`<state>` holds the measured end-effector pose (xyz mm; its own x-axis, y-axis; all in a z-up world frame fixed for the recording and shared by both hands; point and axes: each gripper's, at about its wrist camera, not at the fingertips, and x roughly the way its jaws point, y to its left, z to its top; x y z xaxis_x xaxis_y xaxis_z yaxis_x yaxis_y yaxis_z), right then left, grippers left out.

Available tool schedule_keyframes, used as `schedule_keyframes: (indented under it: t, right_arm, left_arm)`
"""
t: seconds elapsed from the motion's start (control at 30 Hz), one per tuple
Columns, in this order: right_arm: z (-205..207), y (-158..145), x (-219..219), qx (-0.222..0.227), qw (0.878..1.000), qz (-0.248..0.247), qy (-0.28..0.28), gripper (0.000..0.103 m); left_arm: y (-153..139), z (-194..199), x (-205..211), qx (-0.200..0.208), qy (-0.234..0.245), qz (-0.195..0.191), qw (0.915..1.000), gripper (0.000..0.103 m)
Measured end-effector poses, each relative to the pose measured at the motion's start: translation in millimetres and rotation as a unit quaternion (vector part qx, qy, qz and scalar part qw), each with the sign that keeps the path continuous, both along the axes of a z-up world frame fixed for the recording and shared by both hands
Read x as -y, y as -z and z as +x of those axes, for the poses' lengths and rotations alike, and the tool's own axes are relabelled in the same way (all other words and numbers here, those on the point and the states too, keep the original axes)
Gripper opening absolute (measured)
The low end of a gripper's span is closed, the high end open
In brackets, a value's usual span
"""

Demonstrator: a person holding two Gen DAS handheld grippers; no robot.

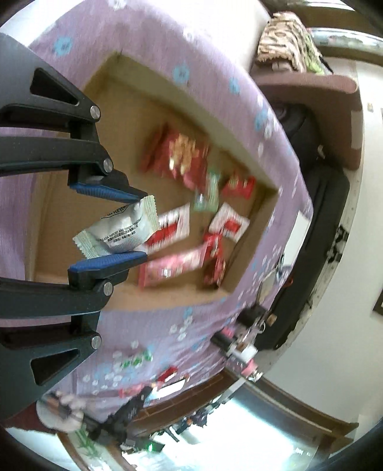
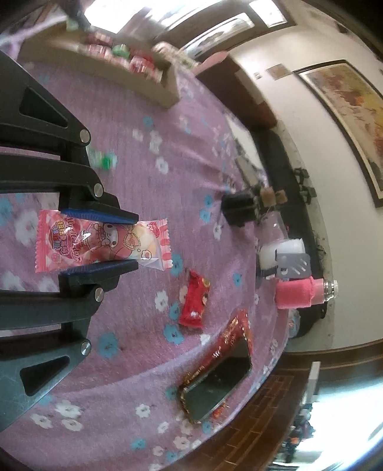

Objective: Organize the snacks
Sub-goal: 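Carry the white packet and pink candy bar into the box and open both tools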

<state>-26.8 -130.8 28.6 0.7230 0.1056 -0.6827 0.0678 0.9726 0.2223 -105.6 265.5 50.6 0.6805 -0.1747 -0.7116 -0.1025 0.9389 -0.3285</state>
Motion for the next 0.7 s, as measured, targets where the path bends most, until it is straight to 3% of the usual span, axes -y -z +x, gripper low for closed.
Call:
schedule_keyframes:
  t: [0.13, 0.5, 0.7]
  right_arm:
    - [-10.3, -12.7, -20.7, -0.006, 0.998, 0.055, -0.041, 0.025]
    - [-16.3, -21.6, -154.7, -0.025, 0.98, 0.044, -0.191, 0.025]
    - [-20.5, -19.5, -221.8, -0.035, 0.965, 0.035, -0.257, 0.024]
  left_arm:
    - [11.1, 5.9, -15.4, -0.015, -0.014, 0.013, 0.9997, 0.031]
    - [27.7, 27.4, -26.3, -0.047, -0.014, 0.034, 0.9983, 0.031]
    - [28.1, 32.5, -36.6, -0.05, -0.018, -0.011, 0.9985, 0.036]
